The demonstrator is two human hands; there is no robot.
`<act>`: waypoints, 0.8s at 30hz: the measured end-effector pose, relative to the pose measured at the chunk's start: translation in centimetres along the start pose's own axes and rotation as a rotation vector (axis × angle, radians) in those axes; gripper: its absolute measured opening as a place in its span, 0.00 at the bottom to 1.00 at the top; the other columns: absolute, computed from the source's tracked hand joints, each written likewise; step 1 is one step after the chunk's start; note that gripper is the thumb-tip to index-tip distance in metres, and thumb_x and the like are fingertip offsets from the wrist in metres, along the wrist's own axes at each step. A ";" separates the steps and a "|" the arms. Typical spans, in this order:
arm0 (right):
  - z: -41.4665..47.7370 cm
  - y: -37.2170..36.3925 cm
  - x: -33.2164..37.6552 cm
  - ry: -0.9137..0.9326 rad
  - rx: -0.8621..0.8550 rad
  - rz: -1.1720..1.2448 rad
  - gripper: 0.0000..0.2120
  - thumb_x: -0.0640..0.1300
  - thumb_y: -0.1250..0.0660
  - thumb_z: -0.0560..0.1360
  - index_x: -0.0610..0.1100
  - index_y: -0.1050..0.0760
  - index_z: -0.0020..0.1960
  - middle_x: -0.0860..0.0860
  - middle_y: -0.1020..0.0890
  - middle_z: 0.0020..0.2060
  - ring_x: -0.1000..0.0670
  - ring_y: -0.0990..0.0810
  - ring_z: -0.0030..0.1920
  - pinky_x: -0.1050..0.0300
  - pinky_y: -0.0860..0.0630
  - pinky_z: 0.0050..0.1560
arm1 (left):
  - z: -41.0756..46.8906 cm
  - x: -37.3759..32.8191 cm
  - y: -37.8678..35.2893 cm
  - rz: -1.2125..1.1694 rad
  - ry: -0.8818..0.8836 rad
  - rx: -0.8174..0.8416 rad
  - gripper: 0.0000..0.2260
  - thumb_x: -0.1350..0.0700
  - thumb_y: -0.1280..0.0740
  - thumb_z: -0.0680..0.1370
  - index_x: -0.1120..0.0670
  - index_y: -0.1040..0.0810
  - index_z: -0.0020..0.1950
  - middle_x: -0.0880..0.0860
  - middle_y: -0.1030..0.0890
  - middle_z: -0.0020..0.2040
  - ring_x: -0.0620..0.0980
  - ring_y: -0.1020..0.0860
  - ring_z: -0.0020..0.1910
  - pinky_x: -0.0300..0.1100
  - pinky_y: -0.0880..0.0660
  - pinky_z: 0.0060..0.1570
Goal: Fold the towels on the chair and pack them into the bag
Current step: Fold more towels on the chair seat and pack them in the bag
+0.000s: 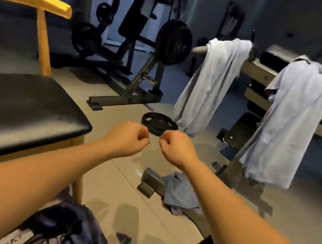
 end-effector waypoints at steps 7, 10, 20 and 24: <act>6.5 12.1 -2.9 -0.086 -0.379 0.076 0.12 0.44 0.40 0.80 0.42 0.19 0.51 0.46 0.16 0.47 0.42 0.20 0.48 0.44 0.20 0.49 | 9.9 -6.0 5.8 -0.110 -0.070 -0.175 0.07 0.46 0.33 0.79 0.46 0.17 0.53 0.44 0.16 0.47 0.45 0.19 0.46 0.49 0.20 0.49; 10.4 16.1 -4.9 -0.109 -0.455 0.179 0.10 0.45 0.38 0.81 0.44 0.19 0.56 0.48 0.17 0.53 0.45 0.20 0.52 0.46 0.21 0.52 | 14.7 -8.9 7.4 -0.237 -0.097 -0.255 0.10 0.44 0.32 0.80 0.47 0.18 0.56 0.45 0.16 0.50 0.45 0.20 0.49 0.48 0.20 0.51; 22.5 21.9 -11.7 -0.223 -0.508 0.622 0.22 0.35 0.39 0.80 0.45 0.29 0.73 0.45 0.24 0.67 0.42 0.22 0.60 0.47 0.21 0.56 | 27.7 -15.8 5.8 -0.414 0.208 -0.292 0.16 0.43 0.28 0.77 0.56 0.20 0.53 0.54 0.15 0.40 0.55 0.15 0.39 0.52 0.17 0.44; 25.4 23.1 -13.5 -0.151 -0.479 0.536 0.17 0.40 0.37 0.80 0.50 0.26 0.67 0.48 0.25 0.62 0.43 0.23 0.59 0.48 0.22 0.59 | 28.7 -16.1 5.3 -0.365 0.234 -0.428 0.12 0.51 0.32 0.78 0.60 0.22 0.45 0.53 0.18 0.36 0.53 0.20 0.34 0.44 0.24 0.31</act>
Point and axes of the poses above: each hand's wrist, its own z-axis towards the middle knuckle, its own y-axis out of the back of the hand, x = y × z, the point moved 1 cm from there along z, towards the middle knuckle
